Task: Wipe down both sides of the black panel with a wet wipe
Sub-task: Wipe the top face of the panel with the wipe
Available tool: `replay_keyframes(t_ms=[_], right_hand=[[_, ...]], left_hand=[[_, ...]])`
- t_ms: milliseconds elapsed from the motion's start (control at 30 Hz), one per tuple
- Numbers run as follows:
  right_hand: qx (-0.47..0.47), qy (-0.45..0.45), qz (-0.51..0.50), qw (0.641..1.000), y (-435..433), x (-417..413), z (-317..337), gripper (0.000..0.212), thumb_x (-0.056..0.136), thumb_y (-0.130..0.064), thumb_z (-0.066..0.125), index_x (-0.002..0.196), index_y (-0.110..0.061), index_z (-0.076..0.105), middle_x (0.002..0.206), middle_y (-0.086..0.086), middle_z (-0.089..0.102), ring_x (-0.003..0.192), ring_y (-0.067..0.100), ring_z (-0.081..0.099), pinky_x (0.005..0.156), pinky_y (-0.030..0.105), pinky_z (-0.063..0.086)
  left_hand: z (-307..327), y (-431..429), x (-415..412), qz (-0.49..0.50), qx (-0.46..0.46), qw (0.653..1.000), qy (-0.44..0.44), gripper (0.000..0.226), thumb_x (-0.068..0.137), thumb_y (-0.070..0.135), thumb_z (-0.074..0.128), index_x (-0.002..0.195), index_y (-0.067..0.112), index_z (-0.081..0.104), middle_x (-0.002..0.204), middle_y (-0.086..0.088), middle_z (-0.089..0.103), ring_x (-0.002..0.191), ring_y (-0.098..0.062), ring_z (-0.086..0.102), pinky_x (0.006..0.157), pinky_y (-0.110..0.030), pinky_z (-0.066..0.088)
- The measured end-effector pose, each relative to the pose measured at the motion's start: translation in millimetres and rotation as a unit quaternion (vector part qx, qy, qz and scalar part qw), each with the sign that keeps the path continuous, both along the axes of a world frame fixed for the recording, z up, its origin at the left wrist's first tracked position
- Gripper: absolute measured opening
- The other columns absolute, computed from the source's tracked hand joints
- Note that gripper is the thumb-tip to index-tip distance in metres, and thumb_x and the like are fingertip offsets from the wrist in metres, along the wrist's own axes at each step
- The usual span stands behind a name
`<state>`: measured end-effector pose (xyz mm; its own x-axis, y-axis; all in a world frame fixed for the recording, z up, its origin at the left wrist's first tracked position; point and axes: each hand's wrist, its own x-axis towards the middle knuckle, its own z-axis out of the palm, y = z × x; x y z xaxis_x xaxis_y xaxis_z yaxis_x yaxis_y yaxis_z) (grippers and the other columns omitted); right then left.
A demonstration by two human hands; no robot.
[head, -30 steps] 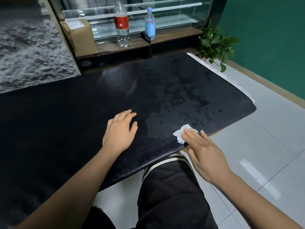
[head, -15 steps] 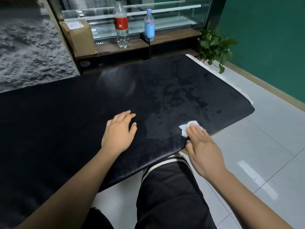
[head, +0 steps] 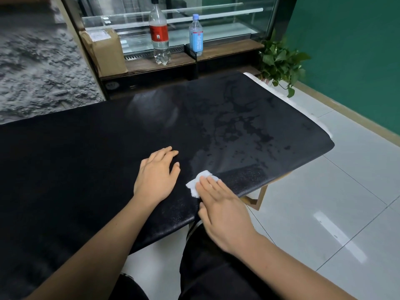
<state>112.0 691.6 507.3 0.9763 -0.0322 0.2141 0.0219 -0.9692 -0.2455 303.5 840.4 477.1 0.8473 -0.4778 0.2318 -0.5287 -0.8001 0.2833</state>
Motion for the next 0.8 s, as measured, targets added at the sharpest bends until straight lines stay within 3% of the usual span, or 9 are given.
replay_keyframes(t_ms=[200,400,567,800], right_hand=[[-0.003,0.011,0.069,0.998,16.6,3.4,-7.6,0.054,0.103,-0.031,0.041,0.152,-0.012,0.05,0.16,0.005,0.048,0.152,0.018,0.036,0.131,0.031,0.009],[0.023,0.038,0.106,0.993,-4.9,8.6,0.5,0.052,0.103,-0.029,0.033,0.151,-0.021,0.049,0.163,-0.006,0.043,0.154,0.006,0.028,0.129,0.024,0.001],[0.021,0.06,0.077,0.995,-32.3,11.9,0.5,0.055,0.102,-0.03,0.028,0.156,-0.027,0.042,0.168,-0.012,0.033,0.157,0.0,0.017,0.13,0.027,0.001],[0.0,0.066,-0.002,0.998,-84.9,16.9,-0.1,0.05,0.101,-0.027,0.025,0.147,-0.032,0.044,0.163,-0.019,0.037,0.152,-0.002,0.025,0.13,0.027,0.006]], left_hand=[[-0.5,-0.7,-0.1,-0.001,0.0,1.0,0.002,0.045,0.106,0.046,0.042,0.148,0.033,0.052,0.16,0.014,0.044,0.147,-0.007,0.036,0.118,-0.036,0.031],[1.1,-0.2,-1.3,-0.003,0.0,1.0,0.0,0.045,0.107,0.045,0.043,0.149,0.032,0.053,0.16,0.013,0.044,0.148,-0.007,0.036,0.118,-0.037,0.031],[2.1,-0.3,-1.2,-0.003,-0.004,1.0,0.002,0.044,0.107,0.045,0.044,0.148,0.032,0.054,0.16,0.013,0.045,0.148,-0.007,0.036,0.119,-0.037,0.032],[1.7,-0.2,-0.7,0.001,0.0,1.0,0.008,0.045,0.108,0.047,0.04,0.149,0.034,0.053,0.161,0.014,0.043,0.149,-0.006,0.034,0.119,-0.036,0.03]])
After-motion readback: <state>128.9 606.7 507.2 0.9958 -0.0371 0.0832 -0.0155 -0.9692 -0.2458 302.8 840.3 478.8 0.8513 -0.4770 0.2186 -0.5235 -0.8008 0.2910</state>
